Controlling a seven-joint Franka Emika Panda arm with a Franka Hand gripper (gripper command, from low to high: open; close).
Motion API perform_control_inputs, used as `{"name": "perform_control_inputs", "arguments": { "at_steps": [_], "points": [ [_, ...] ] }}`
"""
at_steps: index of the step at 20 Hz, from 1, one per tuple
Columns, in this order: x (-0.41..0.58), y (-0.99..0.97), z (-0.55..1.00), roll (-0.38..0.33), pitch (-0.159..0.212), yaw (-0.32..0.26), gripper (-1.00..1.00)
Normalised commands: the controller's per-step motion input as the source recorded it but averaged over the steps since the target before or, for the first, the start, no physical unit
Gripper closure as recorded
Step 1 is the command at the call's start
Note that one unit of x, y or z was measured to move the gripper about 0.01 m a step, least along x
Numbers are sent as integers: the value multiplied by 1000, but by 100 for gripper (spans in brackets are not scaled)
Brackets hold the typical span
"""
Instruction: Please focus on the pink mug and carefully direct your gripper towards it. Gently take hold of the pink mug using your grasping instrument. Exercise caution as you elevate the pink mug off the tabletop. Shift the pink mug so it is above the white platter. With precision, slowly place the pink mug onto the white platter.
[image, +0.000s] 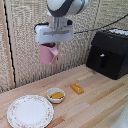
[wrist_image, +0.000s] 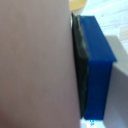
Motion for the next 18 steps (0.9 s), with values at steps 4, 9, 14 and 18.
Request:
{"name": "perform_control_inputs", "arguments": {
  "at_steps": [4,9,14,18],
  "points": [
    [-249,713,-108,5,0,63,100],
    [-200,593,-249,0,0,112,100],
    [-84,503,-362,0,0,143,100],
    [-41,464,-420,0,0,142,100]
  ]
}}
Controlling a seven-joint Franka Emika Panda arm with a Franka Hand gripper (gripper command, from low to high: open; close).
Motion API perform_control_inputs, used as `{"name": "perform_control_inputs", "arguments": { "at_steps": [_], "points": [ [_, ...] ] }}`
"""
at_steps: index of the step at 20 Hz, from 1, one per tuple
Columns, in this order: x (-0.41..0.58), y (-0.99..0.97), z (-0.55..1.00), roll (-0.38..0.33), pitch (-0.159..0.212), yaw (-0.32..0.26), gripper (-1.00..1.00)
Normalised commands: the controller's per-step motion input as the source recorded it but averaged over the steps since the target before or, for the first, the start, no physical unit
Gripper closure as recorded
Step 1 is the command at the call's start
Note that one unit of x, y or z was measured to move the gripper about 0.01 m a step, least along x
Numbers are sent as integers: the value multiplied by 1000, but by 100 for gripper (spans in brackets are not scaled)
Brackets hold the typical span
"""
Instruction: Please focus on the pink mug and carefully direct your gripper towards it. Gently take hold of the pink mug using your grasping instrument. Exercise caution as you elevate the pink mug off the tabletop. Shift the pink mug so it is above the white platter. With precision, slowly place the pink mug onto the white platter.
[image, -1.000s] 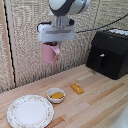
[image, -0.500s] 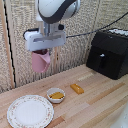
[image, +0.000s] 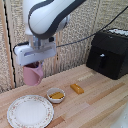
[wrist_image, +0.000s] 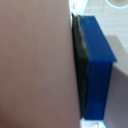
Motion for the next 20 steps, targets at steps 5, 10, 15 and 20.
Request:
{"name": "perform_control_inputs", "arguments": {
  "at_steps": [5,10,15,20],
  "points": [
    [56,228,-539,-14,0,134,100],
    [261,8,-616,-104,0,145,100],
    [292,0,-542,-113,1,149,100],
    [191,35,-430,-86,9,141,100]
  ]
}}
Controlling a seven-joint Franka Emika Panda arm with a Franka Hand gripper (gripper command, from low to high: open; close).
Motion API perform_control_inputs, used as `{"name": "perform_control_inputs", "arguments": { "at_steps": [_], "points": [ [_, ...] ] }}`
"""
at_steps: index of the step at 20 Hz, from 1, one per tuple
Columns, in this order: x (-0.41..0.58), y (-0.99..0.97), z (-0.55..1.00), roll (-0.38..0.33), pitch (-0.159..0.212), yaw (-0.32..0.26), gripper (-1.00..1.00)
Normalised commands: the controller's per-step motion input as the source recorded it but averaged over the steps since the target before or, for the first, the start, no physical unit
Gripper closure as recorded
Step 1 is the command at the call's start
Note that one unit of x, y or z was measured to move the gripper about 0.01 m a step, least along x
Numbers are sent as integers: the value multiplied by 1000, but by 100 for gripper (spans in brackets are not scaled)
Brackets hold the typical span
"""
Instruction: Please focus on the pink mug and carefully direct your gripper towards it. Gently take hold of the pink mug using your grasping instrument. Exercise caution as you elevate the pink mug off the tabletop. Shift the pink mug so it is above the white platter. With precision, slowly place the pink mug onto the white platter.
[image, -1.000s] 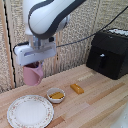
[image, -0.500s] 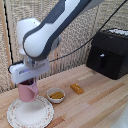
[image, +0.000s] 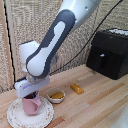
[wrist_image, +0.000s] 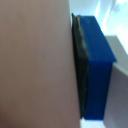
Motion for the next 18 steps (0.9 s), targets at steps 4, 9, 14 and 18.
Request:
{"name": "perform_control_inputs", "arguments": {
  "at_steps": [4,9,14,18],
  "points": [
    [226,-121,-71,-14,-34,96,100],
    [82,-87,181,0,-40,29,-100],
    [9,-49,605,5,31,-11,-100],
    [58,-1,749,4,59,-7,-100]
  ]
}}
